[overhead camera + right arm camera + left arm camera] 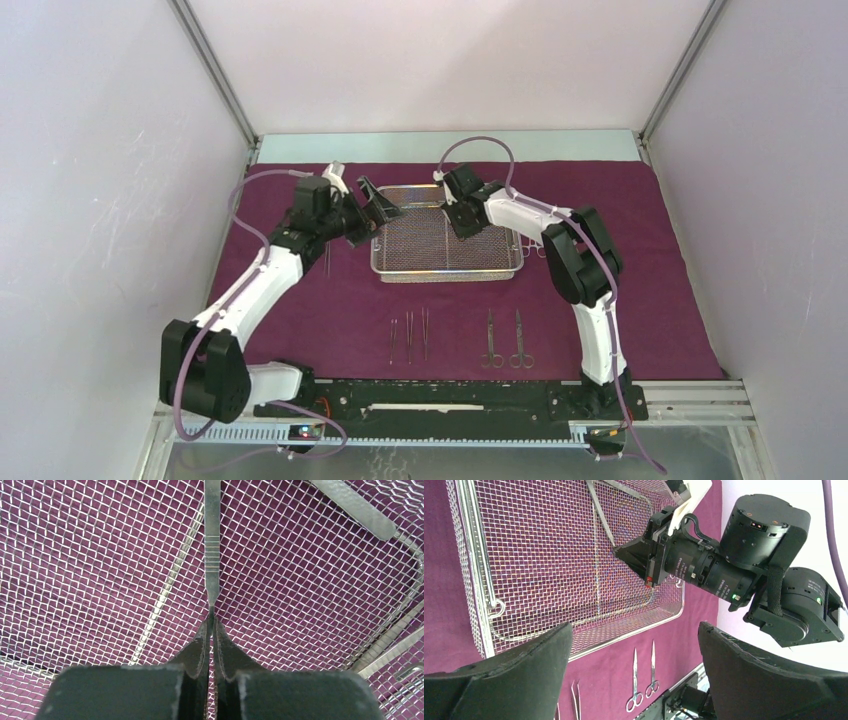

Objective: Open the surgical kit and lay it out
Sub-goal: Pick up the medical item from the container.

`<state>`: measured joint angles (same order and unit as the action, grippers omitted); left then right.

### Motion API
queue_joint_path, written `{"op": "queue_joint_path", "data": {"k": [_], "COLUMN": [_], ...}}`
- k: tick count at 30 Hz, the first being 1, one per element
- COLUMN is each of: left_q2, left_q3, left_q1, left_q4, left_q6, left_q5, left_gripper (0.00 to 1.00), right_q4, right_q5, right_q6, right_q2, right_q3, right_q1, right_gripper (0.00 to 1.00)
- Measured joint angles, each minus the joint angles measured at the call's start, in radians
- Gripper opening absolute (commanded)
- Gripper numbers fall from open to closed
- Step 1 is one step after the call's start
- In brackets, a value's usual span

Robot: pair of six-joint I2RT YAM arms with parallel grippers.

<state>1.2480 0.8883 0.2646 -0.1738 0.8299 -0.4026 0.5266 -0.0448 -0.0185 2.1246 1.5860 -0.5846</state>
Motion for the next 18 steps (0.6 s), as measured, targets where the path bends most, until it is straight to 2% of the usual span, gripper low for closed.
{"op": "queue_joint_path", "data": {"k": [10,18], "left_q2": [0.088,0.169], "left_q3": [0.005,0.076], "left_q1": [0.030,0.069], "left_q4": [0.031,0.032], "left_q6": [0.040,0.067], "left_q5": [0.006,0.033], "left_gripper": [1.00,1.00], "right_q4": [0.004,0.007], "right_q5": [0.024,0.028], "right_q6": [-0.018,-0.038], "right_q2": [-0.005,-0.023], "right_q3": [0.000,-0.002], "right_q1": [0.008,0.007], "right_gripper": [0.00,0.00]}}
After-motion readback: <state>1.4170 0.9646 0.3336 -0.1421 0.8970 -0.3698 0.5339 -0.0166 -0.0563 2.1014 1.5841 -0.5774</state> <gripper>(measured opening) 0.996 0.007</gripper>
